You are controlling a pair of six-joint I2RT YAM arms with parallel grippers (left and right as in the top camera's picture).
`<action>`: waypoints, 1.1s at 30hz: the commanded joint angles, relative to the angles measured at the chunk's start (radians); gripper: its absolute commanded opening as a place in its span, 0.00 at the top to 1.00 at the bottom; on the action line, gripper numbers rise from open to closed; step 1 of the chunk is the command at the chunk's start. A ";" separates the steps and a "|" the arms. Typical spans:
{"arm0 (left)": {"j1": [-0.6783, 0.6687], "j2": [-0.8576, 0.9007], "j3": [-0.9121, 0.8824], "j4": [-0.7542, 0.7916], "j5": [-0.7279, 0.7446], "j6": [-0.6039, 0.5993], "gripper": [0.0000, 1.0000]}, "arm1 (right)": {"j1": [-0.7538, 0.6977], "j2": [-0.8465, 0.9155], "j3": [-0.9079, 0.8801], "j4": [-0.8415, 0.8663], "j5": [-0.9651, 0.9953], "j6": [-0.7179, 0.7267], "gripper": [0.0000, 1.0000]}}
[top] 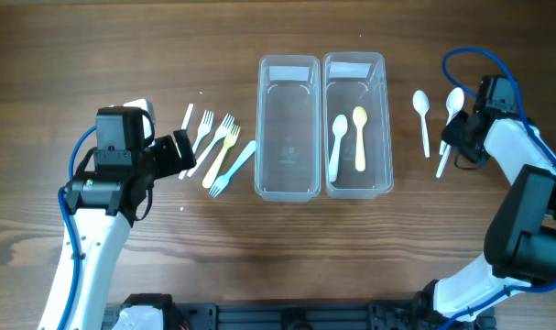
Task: Pack container
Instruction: 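Grasp another white spoon with the right gripper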
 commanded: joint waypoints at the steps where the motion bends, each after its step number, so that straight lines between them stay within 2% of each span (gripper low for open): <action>1: 0.006 0.002 0.018 0.000 -0.010 0.016 0.00 | -0.002 0.038 -0.005 0.007 -0.014 0.014 0.59; 5: 0.006 0.002 0.018 0.000 -0.010 0.016 0.00 | -0.002 0.067 -0.007 0.001 -0.012 0.014 0.59; 9: 0.006 0.002 0.018 0.000 -0.010 0.016 0.00 | -0.002 0.107 -0.009 -0.010 -0.011 0.015 0.64; 11: 0.006 0.002 0.018 0.000 -0.010 0.016 0.00 | -0.002 0.111 -0.009 -0.014 -0.012 0.015 0.70; 13: 0.006 0.002 0.018 0.000 -0.010 0.016 0.00 | -0.002 0.110 -0.009 -0.018 -0.012 0.015 0.82; 21: 0.006 0.002 0.018 0.000 -0.010 0.016 0.00 | -0.002 0.084 -0.005 -0.071 -0.024 0.018 0.96; 25: 0.006 0.002 0.018 -0.001 -0.010 0.016 0.00 | -0.002 -0.043 0.019 -0.114 -0.079 0.016 0.96; 30: 0.006 0.002 0.018 0.000 -0.010 0.016 0.00 | 0.018 -0.340 0.037 -0.145 -0.218 0.017 0.96; 33: 0.006 0.002 0.018 0.000 -0.010 0.016 0.00 | 0.078 -0.516 0.037 -0.146 -0.303 0.016 0.96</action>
